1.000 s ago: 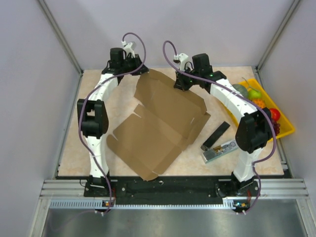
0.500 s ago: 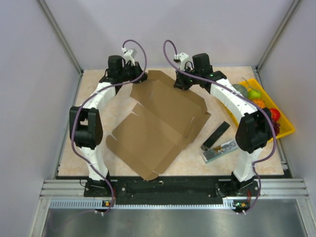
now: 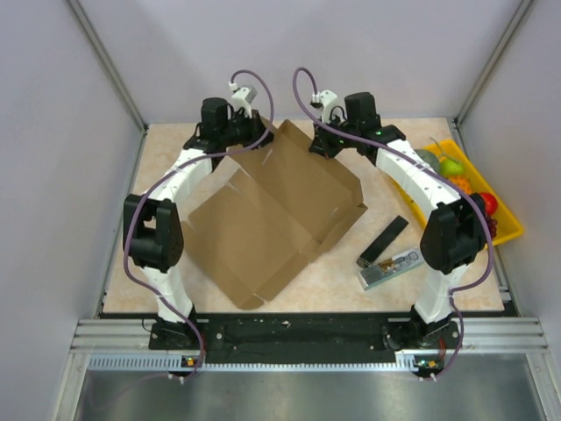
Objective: Fold the paper box
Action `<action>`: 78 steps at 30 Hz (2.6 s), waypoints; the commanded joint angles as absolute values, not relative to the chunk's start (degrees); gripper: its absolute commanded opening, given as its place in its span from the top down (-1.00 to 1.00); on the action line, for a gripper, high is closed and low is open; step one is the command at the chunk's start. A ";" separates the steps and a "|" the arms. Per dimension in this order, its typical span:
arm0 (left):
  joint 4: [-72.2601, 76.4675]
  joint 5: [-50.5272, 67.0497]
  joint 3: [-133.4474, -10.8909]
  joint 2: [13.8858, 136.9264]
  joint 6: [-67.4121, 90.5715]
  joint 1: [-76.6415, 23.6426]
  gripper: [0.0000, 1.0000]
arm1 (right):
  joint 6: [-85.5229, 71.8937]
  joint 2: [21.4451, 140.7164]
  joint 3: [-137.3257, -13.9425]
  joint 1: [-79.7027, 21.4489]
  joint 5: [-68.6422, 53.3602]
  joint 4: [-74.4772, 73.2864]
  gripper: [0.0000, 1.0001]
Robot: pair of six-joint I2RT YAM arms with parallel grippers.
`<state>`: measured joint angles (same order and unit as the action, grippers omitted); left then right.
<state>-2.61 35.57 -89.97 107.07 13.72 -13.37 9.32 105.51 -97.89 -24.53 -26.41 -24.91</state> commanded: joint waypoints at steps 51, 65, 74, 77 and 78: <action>-0.71 14.06 -61.35 97.11 24.61 -5.10 0.26 | 14.24 98.26 -88.86 -25.93 -23.29 -20.92 1.00; 0.36 9.42 -63.98 102.83 24.34 -4.92 0.63 | 13.36 98.44 -89.65 -25.75 -23.47 -20.66 1.00; -8.79 8.26 -68.38 108.45 31.90 -5.01 1.00 | 12.75 98.09 -89.56 -25.75 -24.08 -20.04 1.00; -10.02 10.54 -69.70 110.91 33.57 -5.01 1.00 | 12.39 98.00 -89.47 -25.84 -24.43 -19.86 1.00; -10.02 10.46 -69.96 111.00 33.66 -5.10 1.00 | 12.22 98.00 -89.47 -25.84 -24.52 -19.78 1.00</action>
<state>-8.10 9.43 -67.53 108.71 30.50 -5.23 13.26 101.14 -87.05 -26.06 -22.63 -22.35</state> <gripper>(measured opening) 0.009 0.008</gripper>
